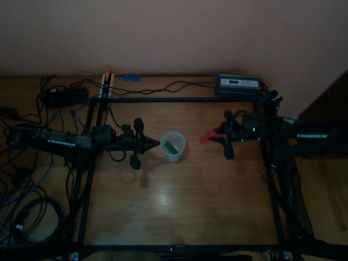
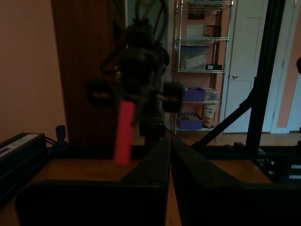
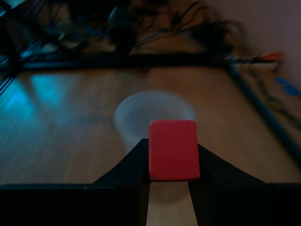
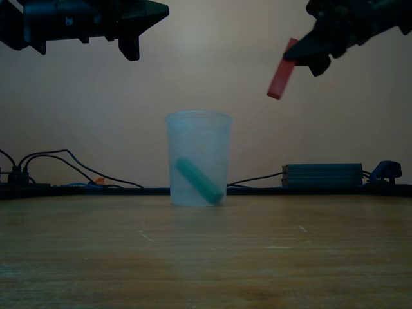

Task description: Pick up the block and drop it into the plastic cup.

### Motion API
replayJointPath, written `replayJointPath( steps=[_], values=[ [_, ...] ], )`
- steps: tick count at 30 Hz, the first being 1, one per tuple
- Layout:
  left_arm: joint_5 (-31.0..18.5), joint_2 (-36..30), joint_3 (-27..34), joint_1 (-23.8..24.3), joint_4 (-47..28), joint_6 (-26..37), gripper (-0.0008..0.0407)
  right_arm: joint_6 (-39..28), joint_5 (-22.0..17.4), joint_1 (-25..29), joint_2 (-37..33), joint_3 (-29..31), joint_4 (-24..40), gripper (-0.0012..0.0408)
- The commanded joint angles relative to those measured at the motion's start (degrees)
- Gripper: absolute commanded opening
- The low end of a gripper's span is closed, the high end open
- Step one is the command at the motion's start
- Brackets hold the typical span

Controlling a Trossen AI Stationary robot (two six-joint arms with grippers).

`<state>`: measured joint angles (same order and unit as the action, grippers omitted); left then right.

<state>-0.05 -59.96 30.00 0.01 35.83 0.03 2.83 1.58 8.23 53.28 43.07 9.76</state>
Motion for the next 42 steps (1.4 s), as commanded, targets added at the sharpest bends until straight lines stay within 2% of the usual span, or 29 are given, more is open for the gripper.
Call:
replayJointPath(
  steps=[1, 5, 7, 12, 19, 22, 37, 42],
  values=[
    [0.02, -0.02, 0.02, 0.00, -0.02, -0.02, 0.0000, 1.09, 2.51, 2.21, 2.03, 3.17, 0.13, 0.0000],
    [0.00, -0.02, 0.02, 0.00, 0.04, 0.00, 0.0000, 3.06, 5.44, 4.66, 8.83, 11.08, 1.55, 0.0000],
    [0.02, -0.02, 0.02, 0.00, 0.00, -0.02, 0.0000, 4.04, 6.88, 5.09, 13.42, 16.24, 4.35, 0.0000],
    [0.00, -0.02, 0.02, 0.00, 0.04, -0.02, 0.0000, 6.29, 7.63, 5.18, 25.09, 28.59, 12.55, 0.0000],
    [0.02, -0.02, 0.02, 0.00, 0.00, -0.02, 0.0000, 7.26, 9.40, 5.27, 35.78, 39.12, 18.60, 0.0000],
    [0.02, -0.02, 0.02, 0.00, 0.00, -0.02, 0.0000, 7.23, 11.04, 5.27, 37.86, 40.61, 18.62, 0.0000],
    [0.00, -0.02, 0.02, 0.00, -0.02, -0.02, 0.0000, 6.78, 11.87, 5.33, 40.30, 40.68, 17.68, 0.0000],
    [0.00, -0.02, 0.02, 0.00, 0.00, -0.02, 0.0000, 6.78, 16.20, 5.33, 40.35, 40.65, 17.35, 0.0000]
  ],
)
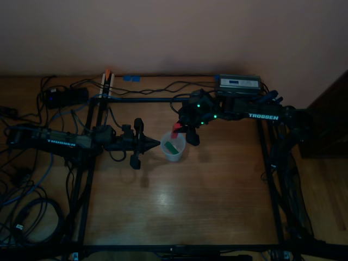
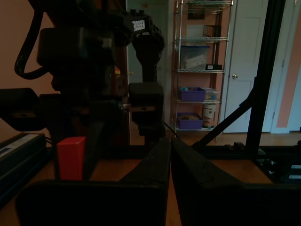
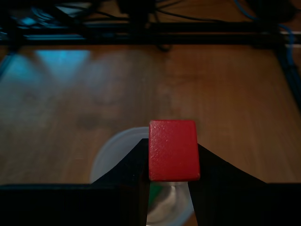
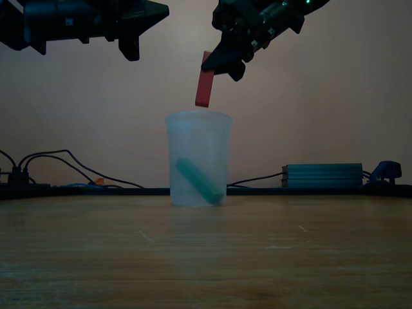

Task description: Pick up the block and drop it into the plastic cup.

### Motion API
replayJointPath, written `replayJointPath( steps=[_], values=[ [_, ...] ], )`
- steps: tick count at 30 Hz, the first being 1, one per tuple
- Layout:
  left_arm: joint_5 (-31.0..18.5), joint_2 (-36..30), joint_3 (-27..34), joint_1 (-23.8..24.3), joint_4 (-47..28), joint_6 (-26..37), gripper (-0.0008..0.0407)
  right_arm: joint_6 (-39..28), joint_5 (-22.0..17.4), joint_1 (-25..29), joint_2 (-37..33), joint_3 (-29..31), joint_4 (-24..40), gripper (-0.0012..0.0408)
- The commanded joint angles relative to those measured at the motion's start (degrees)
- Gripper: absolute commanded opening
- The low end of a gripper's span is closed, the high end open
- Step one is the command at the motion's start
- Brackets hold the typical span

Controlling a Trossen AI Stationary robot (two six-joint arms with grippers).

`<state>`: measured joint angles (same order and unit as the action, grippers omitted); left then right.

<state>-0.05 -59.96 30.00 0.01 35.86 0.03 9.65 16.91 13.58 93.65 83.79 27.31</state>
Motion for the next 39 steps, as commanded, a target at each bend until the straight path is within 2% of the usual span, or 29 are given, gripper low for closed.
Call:
replayJointPath(
  steps=[1, 3, 5, 8, 11, 18, 20, 22, 27, 39],
  values=[
    [0.00, -0.02, 0.02, 0.00, 0.00, -0.02, 0.0000, -0.04, 1.16, -0.02, -0.02, -0.07, -0.33, 0.0000],
    [0.00, -0.02, 0.02, 0.00, -0.02, -0.02, 0.0000, 0.02, 1.42, -0.02, -0.04, -0.07, -0.48, 0.0000],
    [0.02, -0.02, 0.02, 0.00, 0.00, -0.02, 0.0000, 0.09, 3.37, -0.02, -0.04, -0.07, -0.70, 0.0000],
    [0.00, -0.02, 0.02, 0.00, -0.02, 0.00, 0.0000, 0.24, 4.09, -0.02, -0.04, -0.07, -0.90, 0.0022],
    [0.02, -0.02, 0.02, 0.00, -0.02, -0.02, 0.0000, 0.24, 4.09, -0.02, -0.04, -0.07, -1.01, 0.0074],
    [0.02, -0.02, 0.02, 0.00, 0.02, -0.02, 0.0000, -0.31, 3.39, -0.02, -0.04, -0.07, -1.62, 0.0231],
    [0.00, -0.02, 0.02, 0.00, -0.02, 0.00, 0.0000, -0.83, 3.21, -0.02, -0.04, -0.07, -2.19, 0.0259],
    [0.00, -0.02, 0.02, 0.00, -0.04, -0.02, 0.0000, -1.11, 3.02, -0.02, -0.04, -0.07, -2.73, 0.0269],
    [0.02, -0.02, 0.02, 0.00, -0.04, -0.02, 0.0000, -1.05, 3.04, -0.02, -0.07, -0.07, -2.95, 0.0240],
    [0.00, -0.02, 0.02, 0.00, 0.00, -0.02, 0.0000, 0.48, 3.08, 0.74, -4.50, -0.20, 0.61, 0.0066]
  ],
)
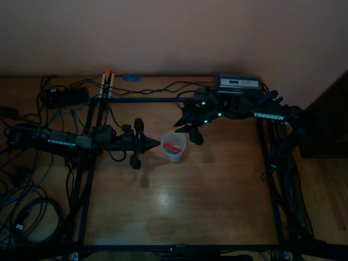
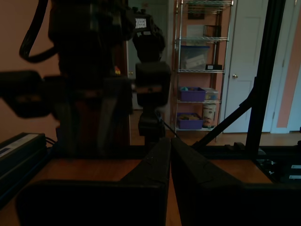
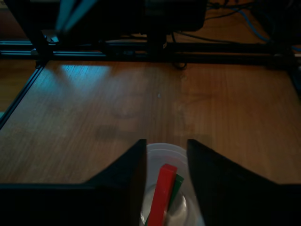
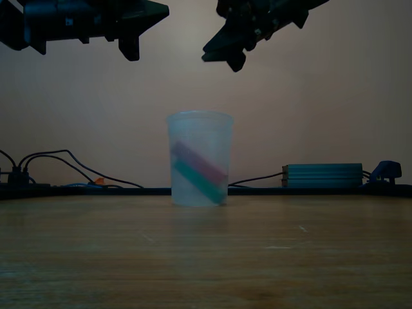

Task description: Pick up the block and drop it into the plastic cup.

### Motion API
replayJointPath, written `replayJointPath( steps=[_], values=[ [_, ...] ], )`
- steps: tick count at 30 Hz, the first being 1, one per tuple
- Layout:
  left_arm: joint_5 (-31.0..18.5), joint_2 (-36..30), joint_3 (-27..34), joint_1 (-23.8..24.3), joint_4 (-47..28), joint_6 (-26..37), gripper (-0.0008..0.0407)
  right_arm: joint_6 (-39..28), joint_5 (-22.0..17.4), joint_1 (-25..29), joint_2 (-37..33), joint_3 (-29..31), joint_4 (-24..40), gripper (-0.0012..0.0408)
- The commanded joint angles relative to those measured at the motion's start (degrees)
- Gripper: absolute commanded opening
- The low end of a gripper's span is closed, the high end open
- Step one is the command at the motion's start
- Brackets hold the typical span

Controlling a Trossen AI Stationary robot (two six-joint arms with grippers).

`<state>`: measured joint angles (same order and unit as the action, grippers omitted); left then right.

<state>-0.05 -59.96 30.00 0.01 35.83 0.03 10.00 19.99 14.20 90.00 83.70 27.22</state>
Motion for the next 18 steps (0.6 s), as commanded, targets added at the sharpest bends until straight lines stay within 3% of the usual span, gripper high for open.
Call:
replayJointPath(
  steps=[1, 6, 10, 18],
  values=[
    [0.00, -0.02, 0.02, 0.00, 0.00, -0.02, 0.0000, 0.28, 0.00, 0.24, -1.99, -0.31, 1.33, 0.0051],
    [0.00, -0.02, 0.02, 0.00, 0.00, -0.02, 0.0000, 0.31, -0.02, 0.50, -8.44, -3.21, 2.60, -0.0003],
    [0.00, -0.02, 0.02, 0.00, 0.00, -0.02, 0.0000, -1.09, -0.04, 0.50, -15.93, -8.59, 1.36, 0.0011],
    [0.02, -0.02, 0.02, 0.00, -0.04, -0.02, 0.0000, -5.51, -0.07, 0.48, -31.34, -26.29, -9.77, 0.0011]
  ],
)
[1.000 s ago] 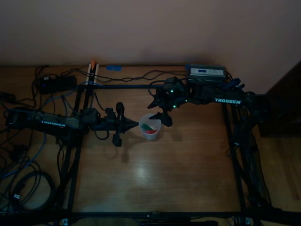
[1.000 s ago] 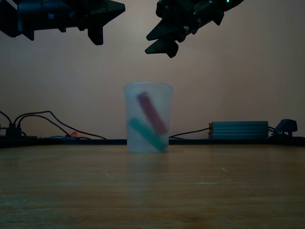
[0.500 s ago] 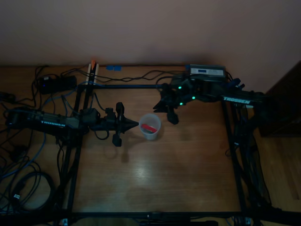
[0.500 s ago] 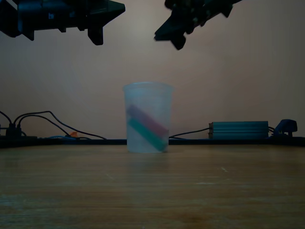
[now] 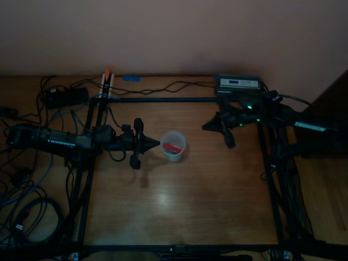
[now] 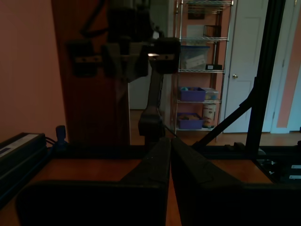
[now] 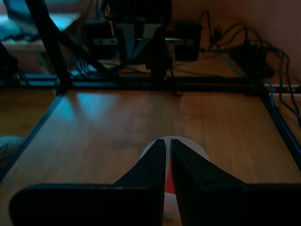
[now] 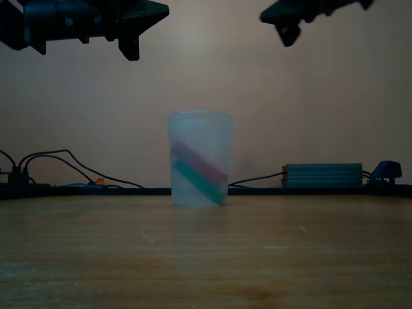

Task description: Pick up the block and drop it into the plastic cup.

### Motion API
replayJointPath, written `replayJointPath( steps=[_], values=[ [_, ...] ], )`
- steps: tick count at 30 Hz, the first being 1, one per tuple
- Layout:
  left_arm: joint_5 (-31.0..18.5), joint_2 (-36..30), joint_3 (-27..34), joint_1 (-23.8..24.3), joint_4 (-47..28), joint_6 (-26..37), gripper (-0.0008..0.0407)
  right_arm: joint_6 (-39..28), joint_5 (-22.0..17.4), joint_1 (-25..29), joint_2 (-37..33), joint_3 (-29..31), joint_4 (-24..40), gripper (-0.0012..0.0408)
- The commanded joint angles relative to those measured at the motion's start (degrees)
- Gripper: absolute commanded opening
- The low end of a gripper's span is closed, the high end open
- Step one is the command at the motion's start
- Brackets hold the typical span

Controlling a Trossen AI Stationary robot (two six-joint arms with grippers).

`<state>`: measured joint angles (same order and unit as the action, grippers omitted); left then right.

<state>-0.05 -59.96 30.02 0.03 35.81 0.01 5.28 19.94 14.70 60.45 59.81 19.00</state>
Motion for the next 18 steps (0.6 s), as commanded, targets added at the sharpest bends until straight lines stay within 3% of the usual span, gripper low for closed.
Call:
replayJointPath(
  steps=[1, 9, 18],
  values=[
    [0.00, -0.02, 0.00, -0.02, 0.11, 0.00, 0.0000, -1.46, -0.04, 0.00, -3.61, -4.44, -2.54, 0.0011],
    [0.00, -0.02, 0.00, -0.02, 0.04, 0.00, 0.0000, -3.67, -1.99, -0.02, -12.39, -14.99, -6.29, 0.0011],
    [0.02, -0.02, 0.00, -0.02, 0.07, 0.00, 0.0000, -3.67, -2.43, -0.02, -13.44, -15.34, -6.25, 0.0011]
  ],
)
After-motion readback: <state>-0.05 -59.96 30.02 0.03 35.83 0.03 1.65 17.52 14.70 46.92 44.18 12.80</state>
